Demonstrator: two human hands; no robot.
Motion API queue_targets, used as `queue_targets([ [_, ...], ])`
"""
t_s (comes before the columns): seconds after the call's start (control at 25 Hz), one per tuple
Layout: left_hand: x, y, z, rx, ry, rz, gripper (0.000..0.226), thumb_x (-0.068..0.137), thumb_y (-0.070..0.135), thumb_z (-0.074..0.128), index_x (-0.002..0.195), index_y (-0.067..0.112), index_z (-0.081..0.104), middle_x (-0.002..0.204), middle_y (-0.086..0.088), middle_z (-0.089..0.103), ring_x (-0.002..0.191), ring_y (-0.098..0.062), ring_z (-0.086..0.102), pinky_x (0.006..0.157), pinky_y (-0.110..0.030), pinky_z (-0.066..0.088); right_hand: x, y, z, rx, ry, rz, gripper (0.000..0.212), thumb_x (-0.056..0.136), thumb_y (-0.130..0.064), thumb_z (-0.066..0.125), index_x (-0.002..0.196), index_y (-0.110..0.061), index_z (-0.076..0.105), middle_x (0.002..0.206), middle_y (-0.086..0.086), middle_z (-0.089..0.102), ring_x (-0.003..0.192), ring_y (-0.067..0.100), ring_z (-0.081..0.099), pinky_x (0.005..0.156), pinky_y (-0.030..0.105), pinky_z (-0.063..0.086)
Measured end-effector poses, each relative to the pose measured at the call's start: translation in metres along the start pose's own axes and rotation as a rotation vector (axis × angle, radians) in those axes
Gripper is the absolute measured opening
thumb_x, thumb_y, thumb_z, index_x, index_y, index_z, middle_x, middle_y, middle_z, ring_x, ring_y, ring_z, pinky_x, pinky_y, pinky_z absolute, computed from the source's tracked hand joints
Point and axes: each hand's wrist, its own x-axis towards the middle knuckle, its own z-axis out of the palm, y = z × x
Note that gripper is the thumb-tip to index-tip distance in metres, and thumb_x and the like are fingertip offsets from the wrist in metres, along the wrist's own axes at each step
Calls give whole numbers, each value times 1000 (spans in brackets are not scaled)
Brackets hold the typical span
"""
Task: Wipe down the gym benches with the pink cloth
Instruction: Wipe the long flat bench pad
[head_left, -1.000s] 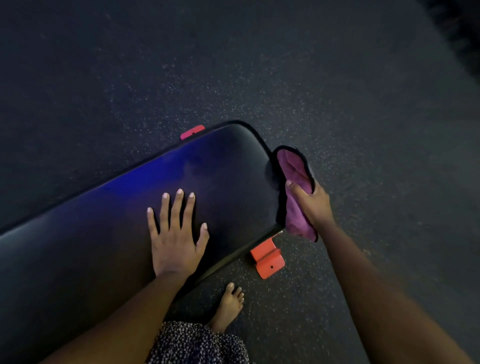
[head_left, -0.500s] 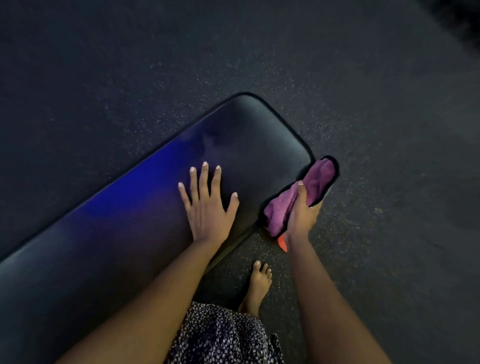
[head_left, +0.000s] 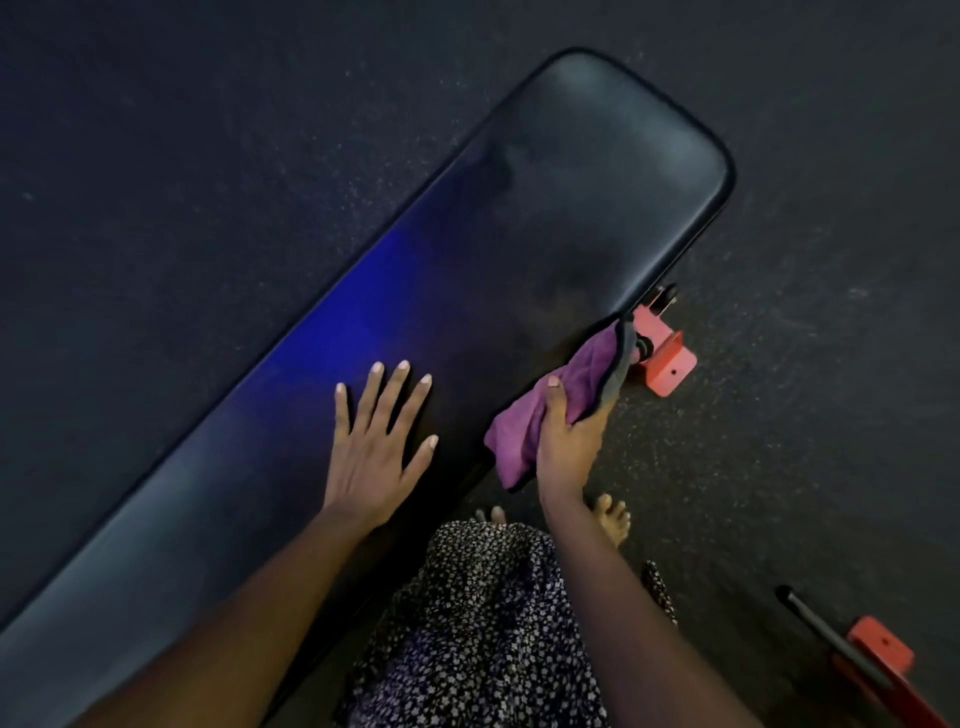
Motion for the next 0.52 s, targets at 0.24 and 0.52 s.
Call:
queue_targets([
  [0.24, -3, -6, 9, 48, 47, 31, 63, 91, 49, 25, 148, 25, 10, 156, -6, 15, 144, -24, 5, 115, -48, -3, -60, 26, 9, -72, -57, 105, 78, 89, -26, 60, 149, -14, 13, 157, 7, 15, 142, 19, 19, 95, 1, 10],
  [0.52, -7, -12, 6, -90, 59, 66, 63, 91, 51, 18, 148, 25, 14, 157, -5, 14, 145, -21, 1, 116, -45, -6, -141, 46, 19, -115, -127, 160, 80, 89, -35, 57, 150, -19, 6, 158, 4, 7, 141, 15, 17, 112, 28, 18],
])
